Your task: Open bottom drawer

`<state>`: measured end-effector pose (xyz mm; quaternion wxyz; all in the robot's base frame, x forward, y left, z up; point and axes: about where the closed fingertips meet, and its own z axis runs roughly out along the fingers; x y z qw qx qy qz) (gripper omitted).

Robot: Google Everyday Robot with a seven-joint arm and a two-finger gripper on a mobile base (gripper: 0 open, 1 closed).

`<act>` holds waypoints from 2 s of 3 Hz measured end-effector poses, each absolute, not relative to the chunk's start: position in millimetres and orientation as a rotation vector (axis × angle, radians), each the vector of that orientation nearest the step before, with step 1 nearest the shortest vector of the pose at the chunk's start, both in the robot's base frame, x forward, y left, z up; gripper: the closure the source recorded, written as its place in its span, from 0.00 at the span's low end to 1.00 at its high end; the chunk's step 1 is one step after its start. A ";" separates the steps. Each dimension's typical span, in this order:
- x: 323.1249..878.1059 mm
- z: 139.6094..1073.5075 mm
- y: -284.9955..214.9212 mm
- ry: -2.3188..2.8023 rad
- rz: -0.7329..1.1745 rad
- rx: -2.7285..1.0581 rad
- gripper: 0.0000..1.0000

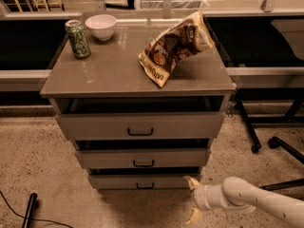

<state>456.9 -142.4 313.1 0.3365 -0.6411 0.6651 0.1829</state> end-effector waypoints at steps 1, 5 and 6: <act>457.5 314.5 -142.6 1.733 0.475 -1.673 0.00; 491.0 261.4 -152.2 1.828 0.332 -1.828 0.00; 506.6 239.3 -149.1 1.799 0.370 -1.878 0.00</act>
Offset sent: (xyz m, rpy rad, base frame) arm 0.0189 -0.0174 -0.0398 -0.1451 0.0330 -0.1157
